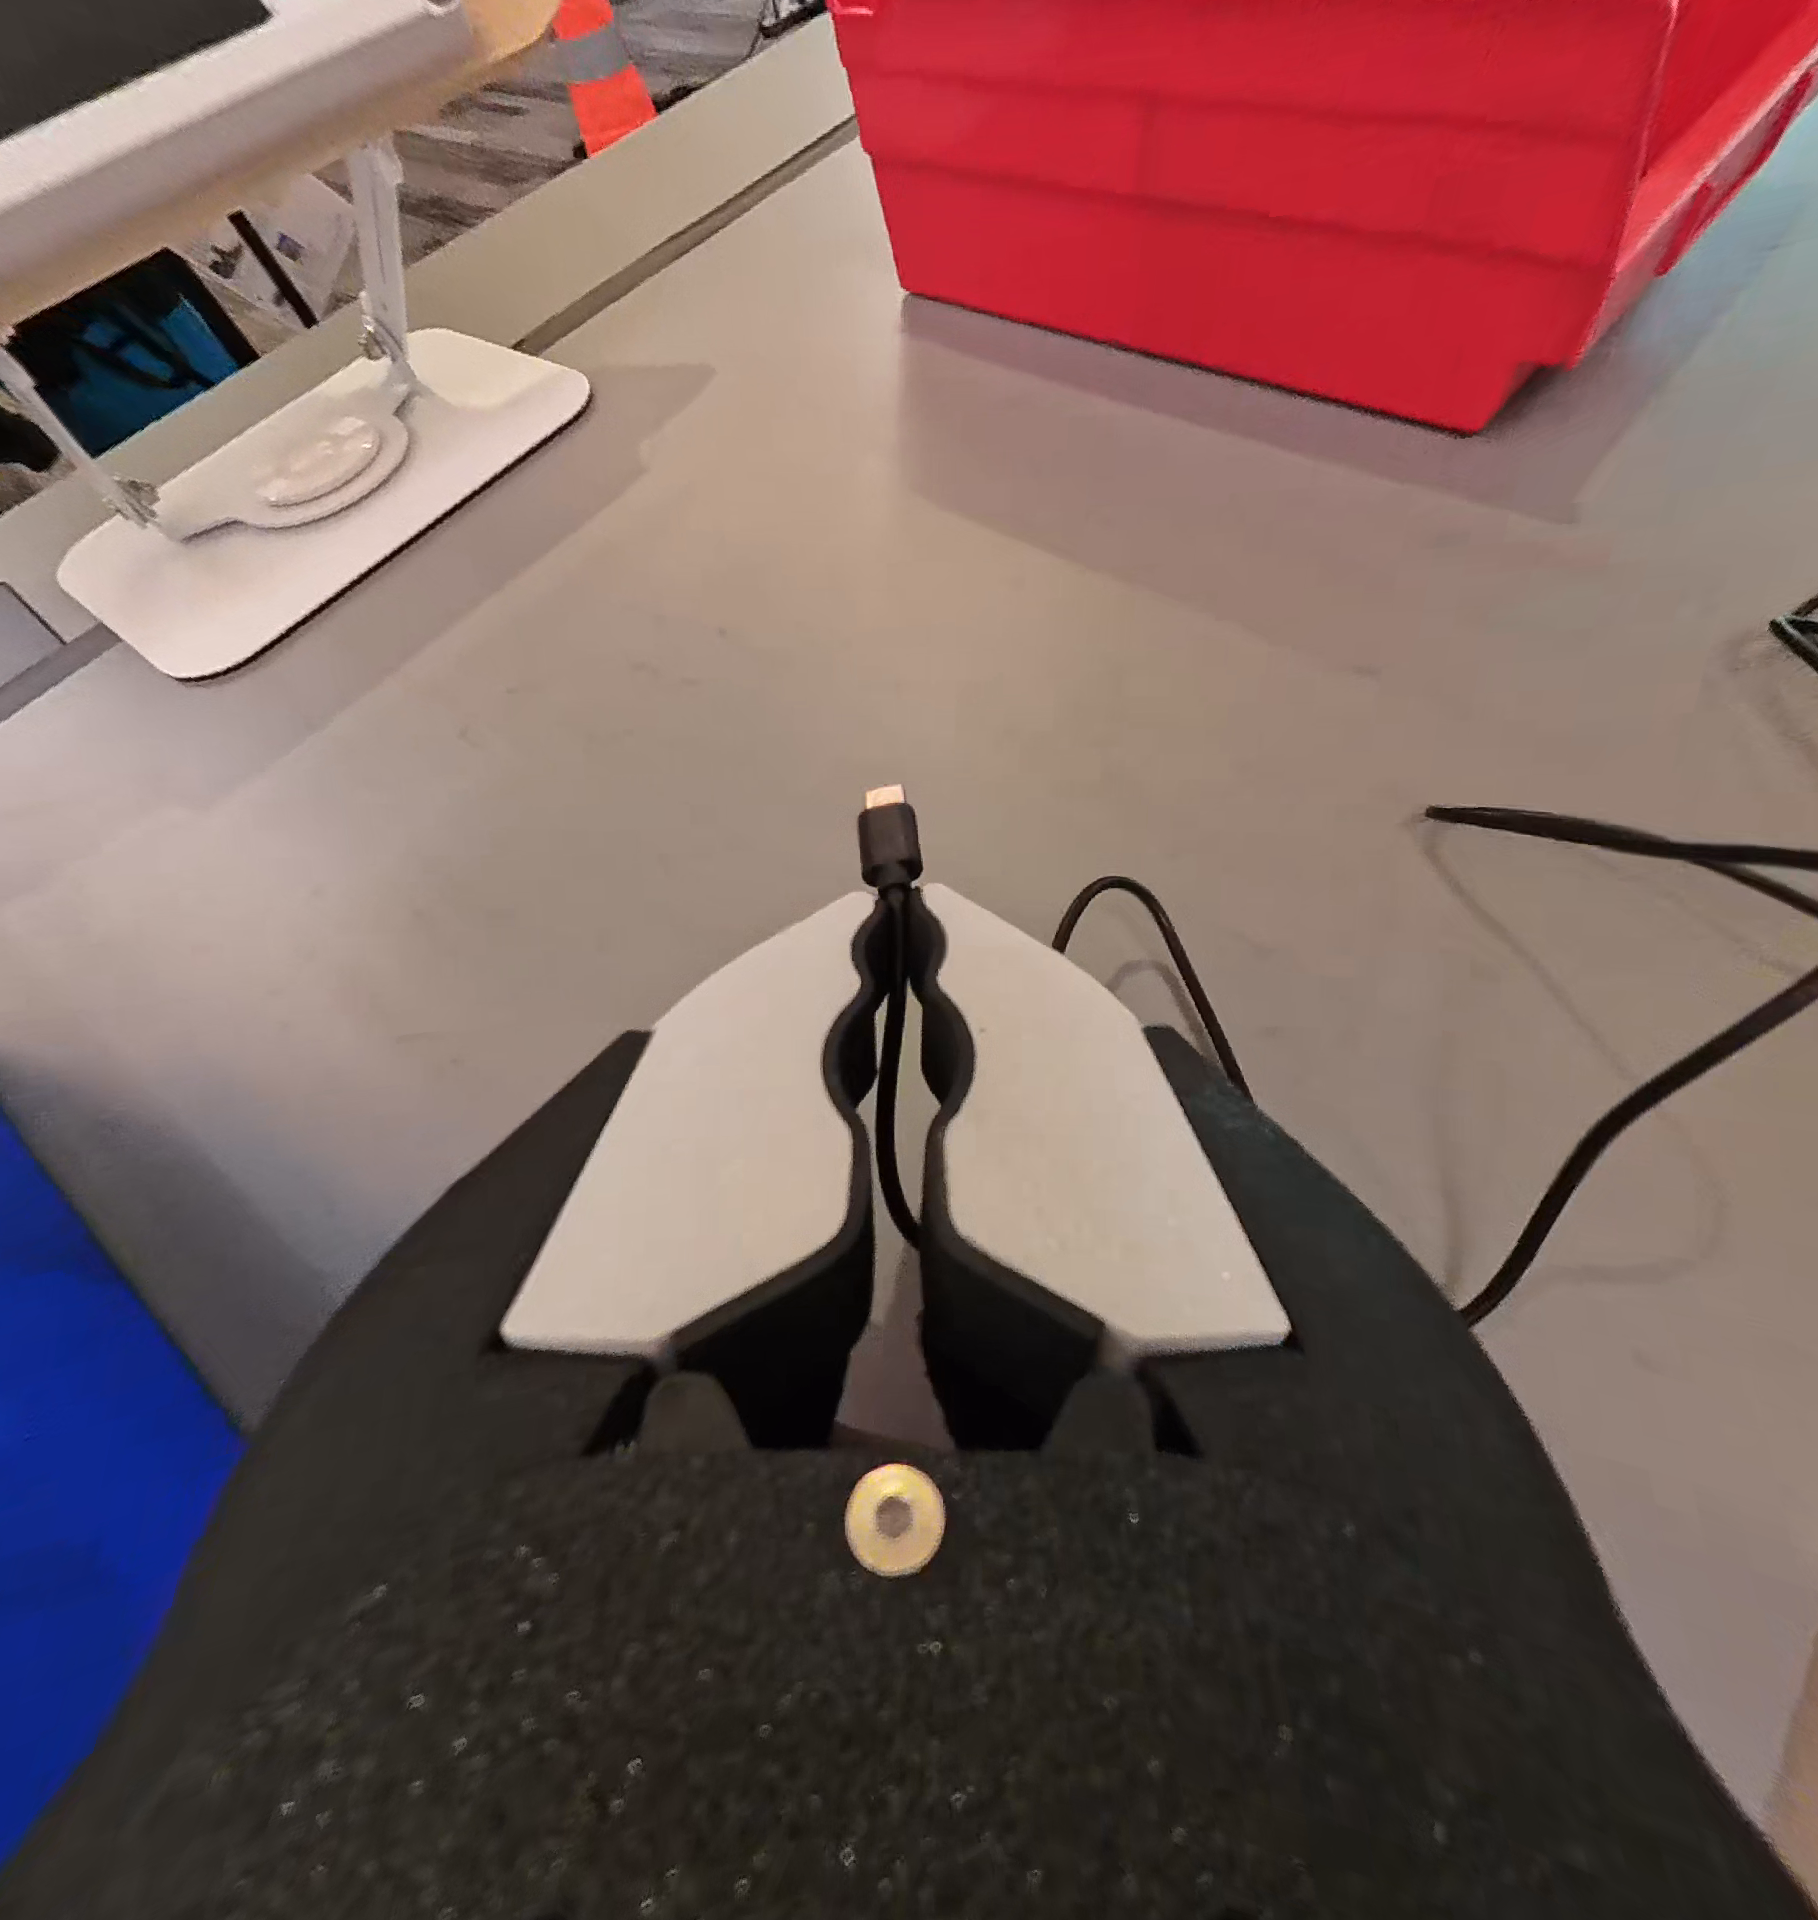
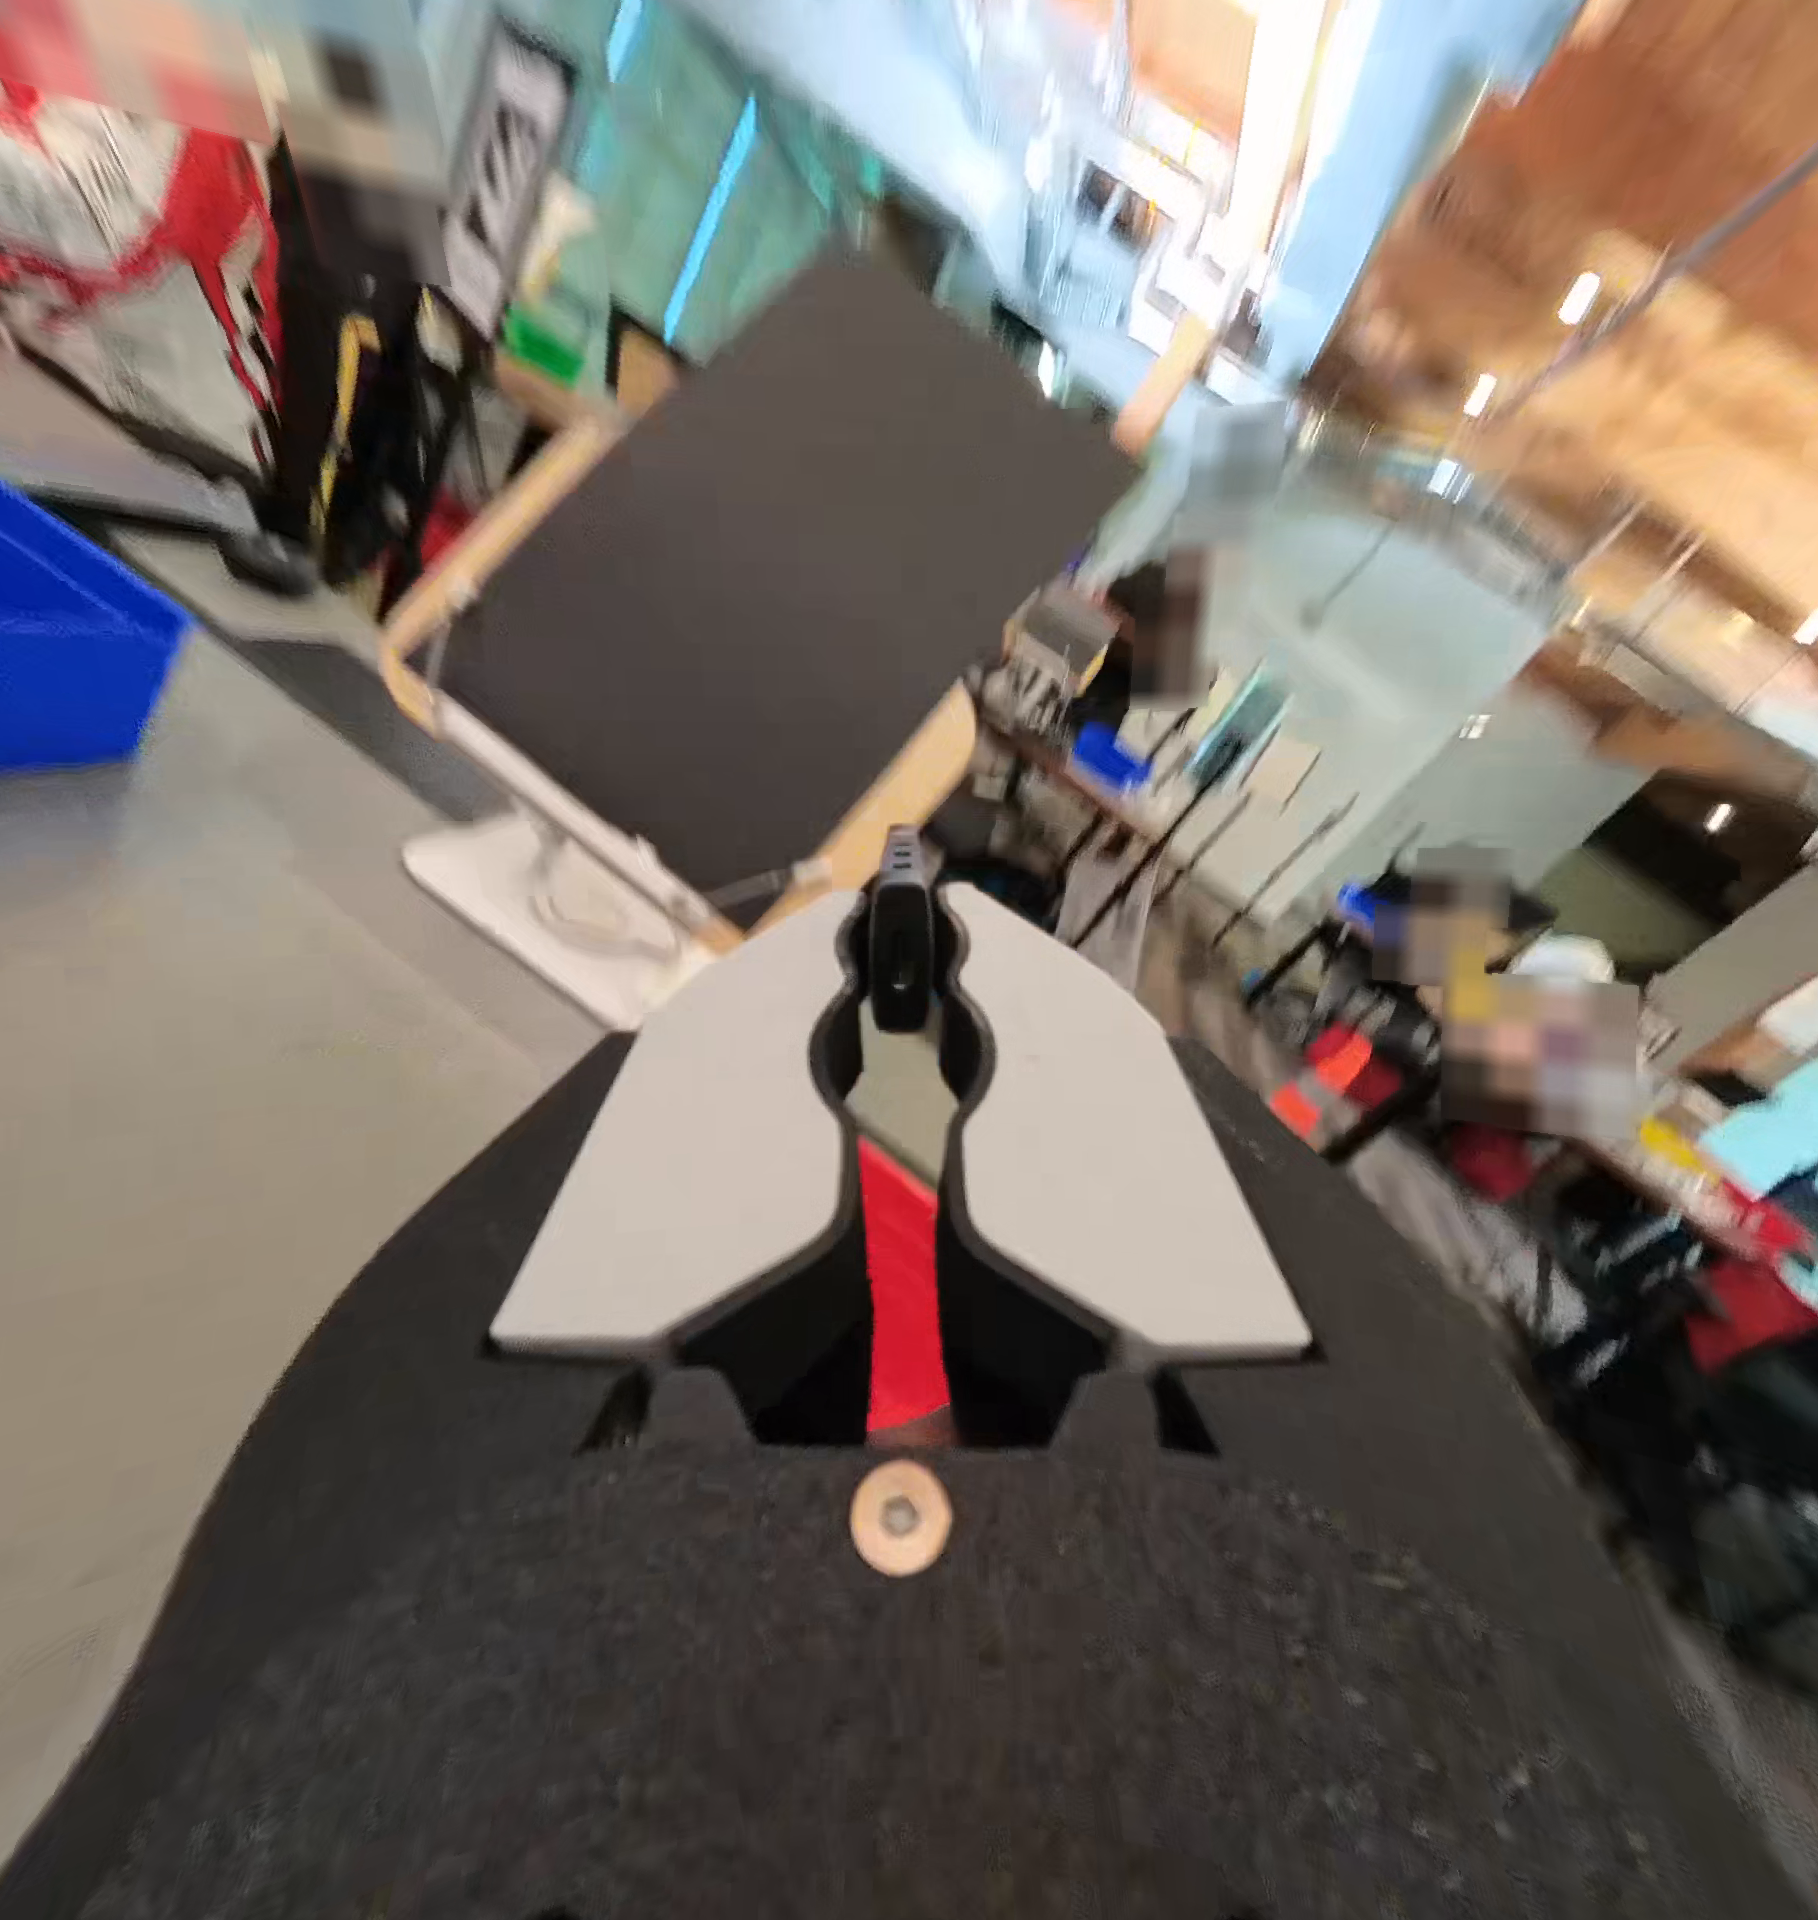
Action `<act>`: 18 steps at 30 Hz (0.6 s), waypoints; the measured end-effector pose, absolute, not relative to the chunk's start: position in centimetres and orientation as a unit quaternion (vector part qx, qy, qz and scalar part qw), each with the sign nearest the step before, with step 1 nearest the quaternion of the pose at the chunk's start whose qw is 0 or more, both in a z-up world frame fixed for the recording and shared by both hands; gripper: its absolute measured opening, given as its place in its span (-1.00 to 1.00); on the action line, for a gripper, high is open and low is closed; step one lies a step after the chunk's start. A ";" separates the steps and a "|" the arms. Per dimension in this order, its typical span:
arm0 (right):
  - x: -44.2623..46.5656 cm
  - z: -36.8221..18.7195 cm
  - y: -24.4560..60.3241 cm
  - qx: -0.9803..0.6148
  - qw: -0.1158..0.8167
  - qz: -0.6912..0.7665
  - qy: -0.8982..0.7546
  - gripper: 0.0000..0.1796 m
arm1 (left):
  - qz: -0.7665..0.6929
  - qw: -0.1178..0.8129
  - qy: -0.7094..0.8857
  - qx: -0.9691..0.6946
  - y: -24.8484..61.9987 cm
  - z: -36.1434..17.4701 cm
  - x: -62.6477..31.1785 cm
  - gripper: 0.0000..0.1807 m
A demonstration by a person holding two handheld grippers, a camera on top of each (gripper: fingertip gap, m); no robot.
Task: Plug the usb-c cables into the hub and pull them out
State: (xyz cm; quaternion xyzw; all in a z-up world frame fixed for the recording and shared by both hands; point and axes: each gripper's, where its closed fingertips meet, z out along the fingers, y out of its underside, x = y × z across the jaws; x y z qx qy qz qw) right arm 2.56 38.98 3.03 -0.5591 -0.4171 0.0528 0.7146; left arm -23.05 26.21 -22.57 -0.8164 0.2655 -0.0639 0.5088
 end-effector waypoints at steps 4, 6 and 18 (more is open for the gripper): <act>5.2 -5.1 48.3 -0.679 0.586 -0.013 -0.441 -0.90 | -0.064 0.503 0.268 -0.819 26.1 -22.9 -22.9 -0.98; 4.7 -8.9 50.5 -0.722 0.532 0.043 -0.440 -0.90 | -0.063 0.501 0.272 -0.819 26.0 -23.0 -22.8 -0.98; 5.2 -21.5 55.2 -0.910 0.252 0.175 -0.278 -0.75 | -0.050 0.492 0.295 -0.817 25.8 -23.6 -22.2 -0.98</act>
